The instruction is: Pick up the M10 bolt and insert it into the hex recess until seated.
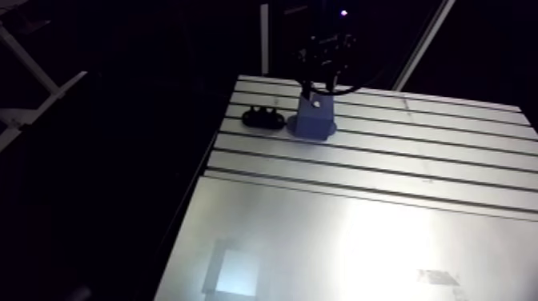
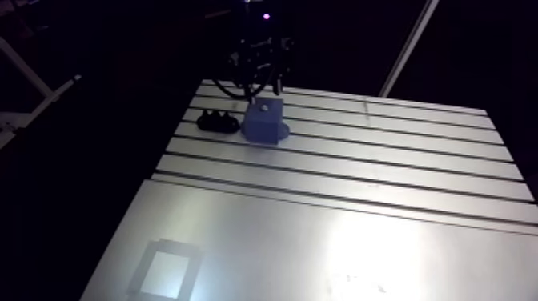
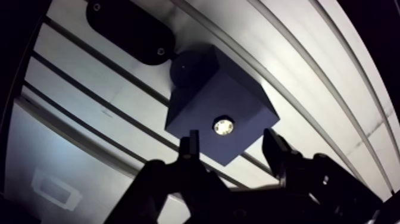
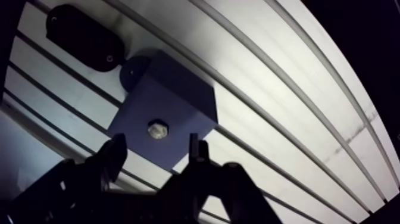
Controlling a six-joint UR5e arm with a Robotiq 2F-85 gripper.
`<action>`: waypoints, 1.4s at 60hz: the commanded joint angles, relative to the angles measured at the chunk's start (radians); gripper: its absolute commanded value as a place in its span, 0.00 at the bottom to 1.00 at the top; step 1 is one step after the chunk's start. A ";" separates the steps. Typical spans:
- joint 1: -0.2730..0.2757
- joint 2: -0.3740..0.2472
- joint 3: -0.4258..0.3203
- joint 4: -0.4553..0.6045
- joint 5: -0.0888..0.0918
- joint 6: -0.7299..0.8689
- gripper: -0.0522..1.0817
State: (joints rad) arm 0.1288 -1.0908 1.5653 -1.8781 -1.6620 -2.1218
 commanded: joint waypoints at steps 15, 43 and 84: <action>-0.006 -0.081 -0.031 -0.024 0.010 0.074 0.05; -0.021 -0.139 0.010 0.058 0.049 0.472 1.00; -0.023 -0.051 0.005 -0.049 0.092 0.658 1.00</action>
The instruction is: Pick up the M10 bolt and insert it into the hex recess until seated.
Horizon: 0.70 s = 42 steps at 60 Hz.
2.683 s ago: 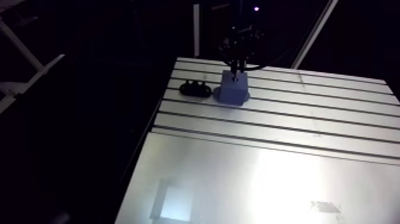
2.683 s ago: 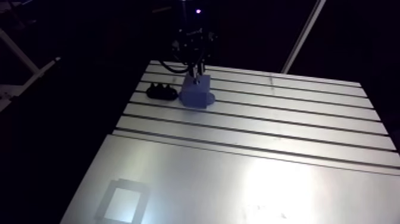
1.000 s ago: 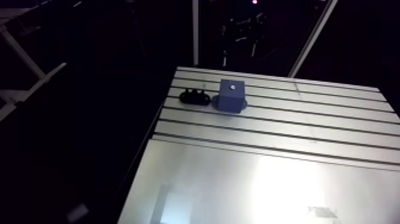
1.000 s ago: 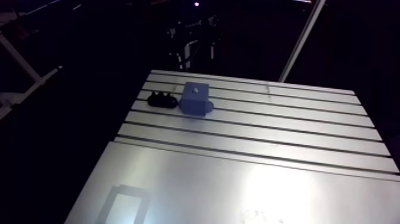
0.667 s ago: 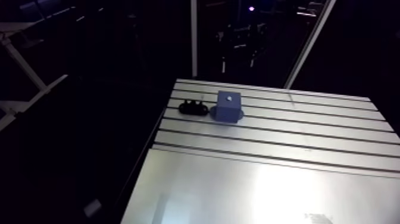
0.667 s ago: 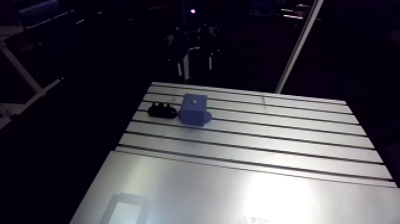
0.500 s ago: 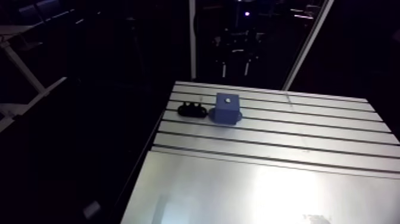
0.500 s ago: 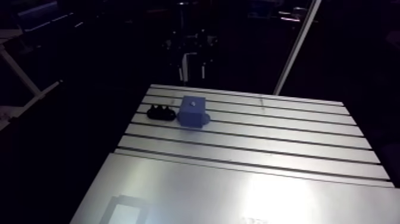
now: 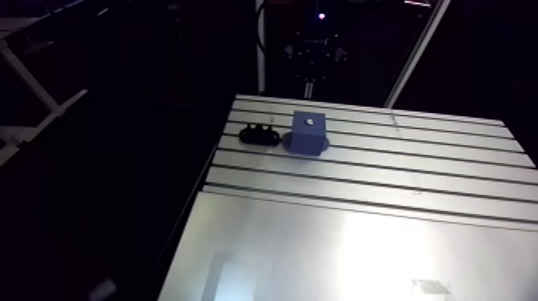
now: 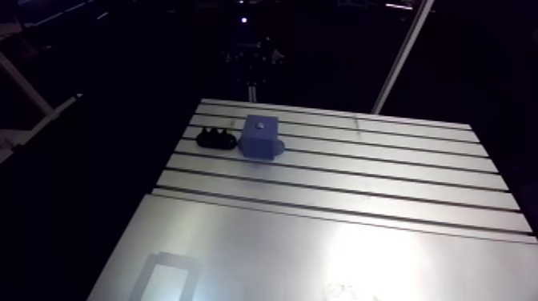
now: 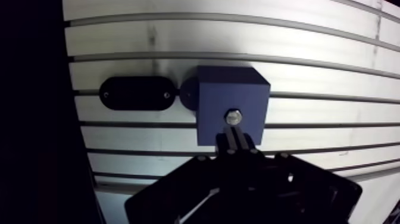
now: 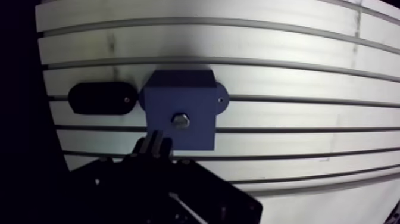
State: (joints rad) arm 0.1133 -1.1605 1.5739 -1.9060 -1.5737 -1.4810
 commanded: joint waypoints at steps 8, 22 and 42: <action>-0.007 0.019 -0.011 -0.012 0.001 0.010 1.00; -0.009 0.034 -0.024 0.054 -0.005 -0.012 1.00; -0.026 0.046 -0.019 0.071 -0.005 -0.047 1.00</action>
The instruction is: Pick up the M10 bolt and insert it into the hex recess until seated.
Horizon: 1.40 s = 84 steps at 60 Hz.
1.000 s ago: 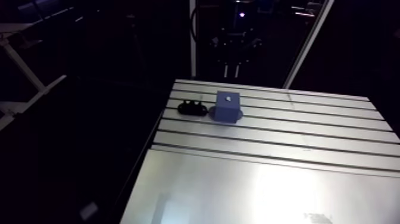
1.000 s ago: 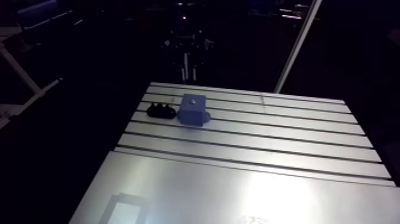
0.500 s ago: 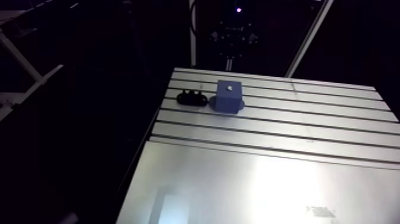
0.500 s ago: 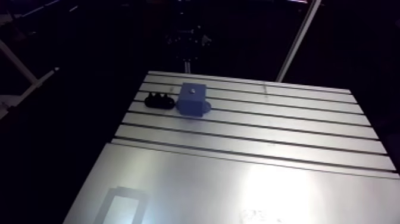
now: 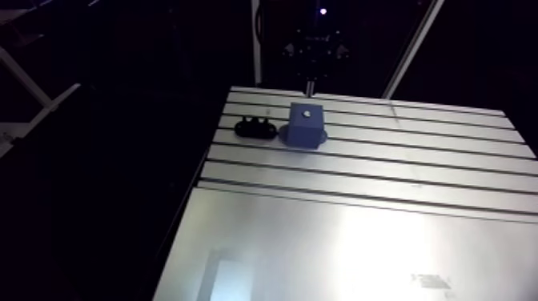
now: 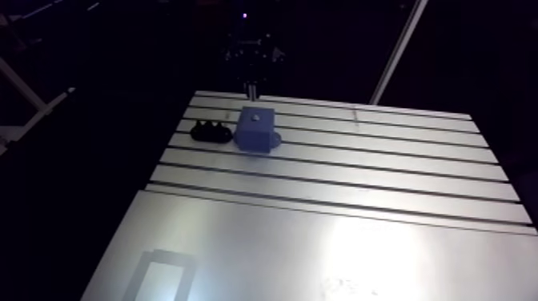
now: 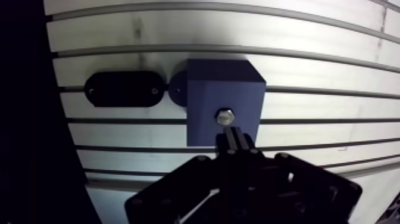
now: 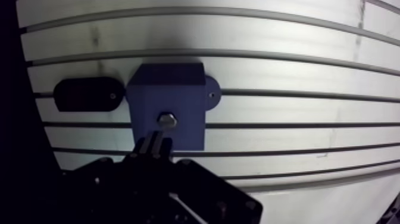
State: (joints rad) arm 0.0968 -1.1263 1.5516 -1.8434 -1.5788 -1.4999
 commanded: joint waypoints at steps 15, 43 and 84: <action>-0.006 0.015 0.012 0.002 -0.002 -0.030 1.00; -0.003 0.017 0.027 -0.004 -0.003 -0.035 1.00; 0.001 0.015 0.053 -0.053 0.000 -0.036 1.00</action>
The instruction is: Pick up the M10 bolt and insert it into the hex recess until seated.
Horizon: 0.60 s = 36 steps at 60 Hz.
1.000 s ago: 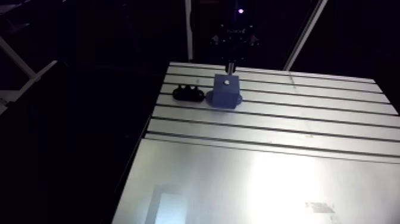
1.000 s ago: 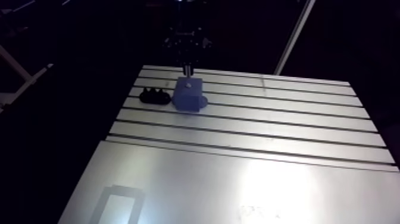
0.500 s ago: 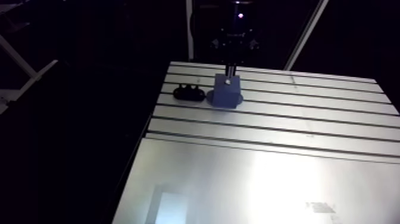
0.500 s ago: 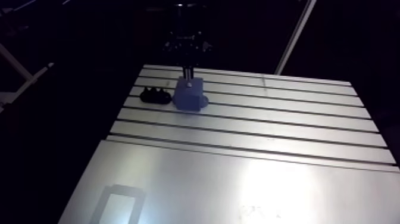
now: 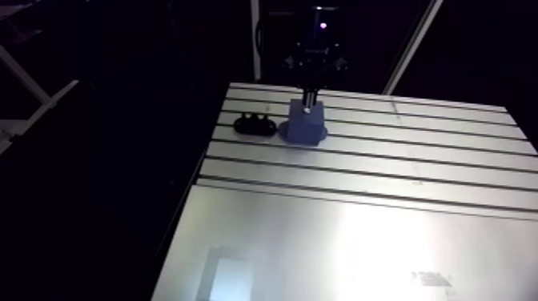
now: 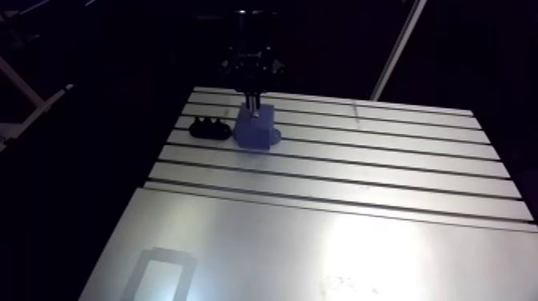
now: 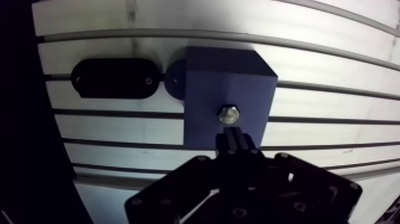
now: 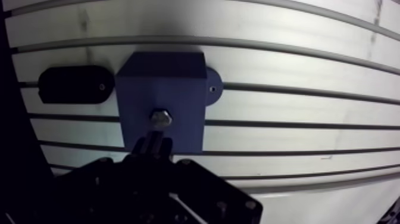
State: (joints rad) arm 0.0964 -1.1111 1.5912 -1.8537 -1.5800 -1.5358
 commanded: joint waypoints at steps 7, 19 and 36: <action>0.001 0.000 0.018 -0.055 0.001 0.000 1.00; 0.002 0.000 0.019 -0.057 0.001 -0.001 1.00; 0.000 0.001 0.023 -0.059 -0.001 -0.014 1.00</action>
State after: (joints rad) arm 0.0974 -1.1107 1.6126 -1.9105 -1.5794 -1.5385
